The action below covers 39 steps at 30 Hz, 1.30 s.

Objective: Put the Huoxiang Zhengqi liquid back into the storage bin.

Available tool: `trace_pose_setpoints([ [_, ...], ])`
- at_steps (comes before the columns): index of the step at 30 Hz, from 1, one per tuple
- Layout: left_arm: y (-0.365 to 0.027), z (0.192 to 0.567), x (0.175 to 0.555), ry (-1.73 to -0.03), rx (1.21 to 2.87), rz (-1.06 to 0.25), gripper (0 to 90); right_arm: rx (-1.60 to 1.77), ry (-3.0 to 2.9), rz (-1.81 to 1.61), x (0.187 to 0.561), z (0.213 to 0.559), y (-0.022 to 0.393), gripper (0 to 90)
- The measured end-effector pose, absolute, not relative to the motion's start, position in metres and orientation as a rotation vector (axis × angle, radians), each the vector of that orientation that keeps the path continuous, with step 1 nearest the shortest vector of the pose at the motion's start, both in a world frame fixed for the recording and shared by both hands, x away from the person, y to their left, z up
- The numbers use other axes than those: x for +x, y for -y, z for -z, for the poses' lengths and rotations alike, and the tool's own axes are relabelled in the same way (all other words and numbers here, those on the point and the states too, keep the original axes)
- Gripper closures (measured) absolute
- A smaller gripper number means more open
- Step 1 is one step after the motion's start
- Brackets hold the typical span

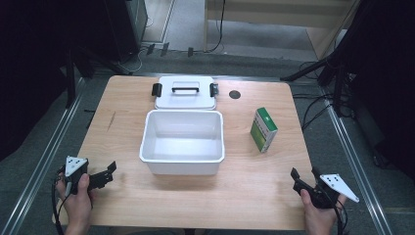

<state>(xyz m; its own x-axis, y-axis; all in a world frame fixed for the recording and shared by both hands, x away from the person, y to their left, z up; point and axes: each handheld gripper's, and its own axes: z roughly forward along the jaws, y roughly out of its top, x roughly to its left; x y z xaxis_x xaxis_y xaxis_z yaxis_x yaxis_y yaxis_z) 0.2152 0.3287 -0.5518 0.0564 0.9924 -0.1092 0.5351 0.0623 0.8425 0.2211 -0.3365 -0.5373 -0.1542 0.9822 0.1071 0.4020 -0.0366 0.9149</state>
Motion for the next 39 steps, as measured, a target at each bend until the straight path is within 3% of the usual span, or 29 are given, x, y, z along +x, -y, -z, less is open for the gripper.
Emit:
trace_pose_setpoints([
  [13, -0.327, 0.551, 0.213, -1.551, 1.576, -0.804, 0.0, 1.428, -1.761, -1.191, 0.227, 0.524, 0.319, 26.2],
  [28, -0.327, 0.551, 0.213, -1.618, 1.493, -0.918, 0.1, 1.396, -1.930, -1.085, 0.253, 0.481, 0.293, 26.7],
  [34, -0.319, 0.551, 0.213, -1.573, 1.560, -0.972, 0.6, 1.432, -2.013, -0.991, 0.266, 0.464, 0.286, 26.2],
  [39, -0.319, 0.551, 0.215, -1.536, 1.621, -0.892, 0.6, 1.440, -2.091, -0.907, 0.277, 0.456, 0.281, 26.2],
])
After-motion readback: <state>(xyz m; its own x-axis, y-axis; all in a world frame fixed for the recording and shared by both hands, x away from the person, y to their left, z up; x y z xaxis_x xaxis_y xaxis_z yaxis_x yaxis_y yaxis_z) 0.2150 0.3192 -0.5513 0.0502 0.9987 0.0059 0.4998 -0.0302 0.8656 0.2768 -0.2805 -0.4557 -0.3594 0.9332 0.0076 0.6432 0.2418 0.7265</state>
